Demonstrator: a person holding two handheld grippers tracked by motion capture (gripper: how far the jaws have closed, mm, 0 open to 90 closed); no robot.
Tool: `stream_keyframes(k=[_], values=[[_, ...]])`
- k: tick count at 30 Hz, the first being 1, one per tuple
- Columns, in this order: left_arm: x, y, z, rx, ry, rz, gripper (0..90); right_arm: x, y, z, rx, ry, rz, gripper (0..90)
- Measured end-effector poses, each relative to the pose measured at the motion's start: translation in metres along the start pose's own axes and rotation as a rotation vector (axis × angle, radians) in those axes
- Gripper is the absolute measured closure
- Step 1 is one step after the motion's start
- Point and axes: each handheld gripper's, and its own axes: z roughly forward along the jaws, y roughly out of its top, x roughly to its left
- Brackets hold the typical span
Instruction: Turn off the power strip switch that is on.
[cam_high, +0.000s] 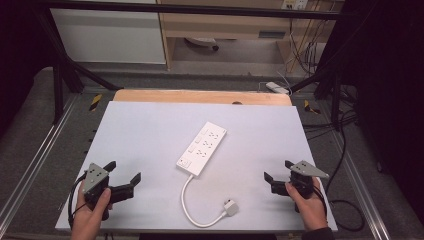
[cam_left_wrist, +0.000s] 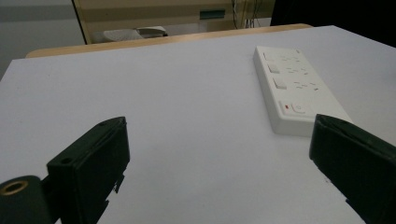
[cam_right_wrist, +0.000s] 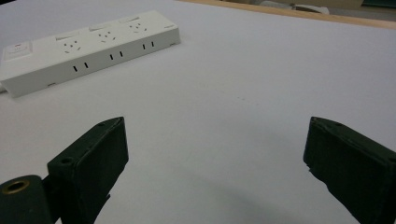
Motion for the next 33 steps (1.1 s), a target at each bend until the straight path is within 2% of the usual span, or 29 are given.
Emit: stream_keyframes(k=[5,12,18,22,26,29,33], values=[[0.000,0.000,0.000,-0.001,-0.005,0.000,5.2,-0.004,0.001,0.000,-0.004,0.003,0.021,8.6],[0.000,0.000,0.001,0.000,-0.004,-0.004,5.2,-0.004,0.007,-0.007,-0.063,0.020,0.043,6.9],[0.000,0.001,0.000,-0.001,-0.002,-0.006,5.1,-0.001,0.014,-0.011,-0.104,0.032,0.040,4.6],[0.000,0.000,0.001,0.000,-0.003,-0.009,5.2,0.000,0.018,-0.013,-0.103,0.029,0.047,4.2],[-0.001,0.000,0.002,0.001,-0.005,-0.009,5.1,-0.002,0.020,-0.013,-0.100,0.053,0.080,3.1],[-0.001,0.000,0.002,0.004,-0.005,-0.009,5.2,-0.002,0.022,-0.013,-0.101,0.043,0.084,3.1],[-0.001,0.000,0.003,0.009,-0.006,-0.009,5.1,-0.002,0.026,-0.015,-0.113,0.005,0.090,3.0]])
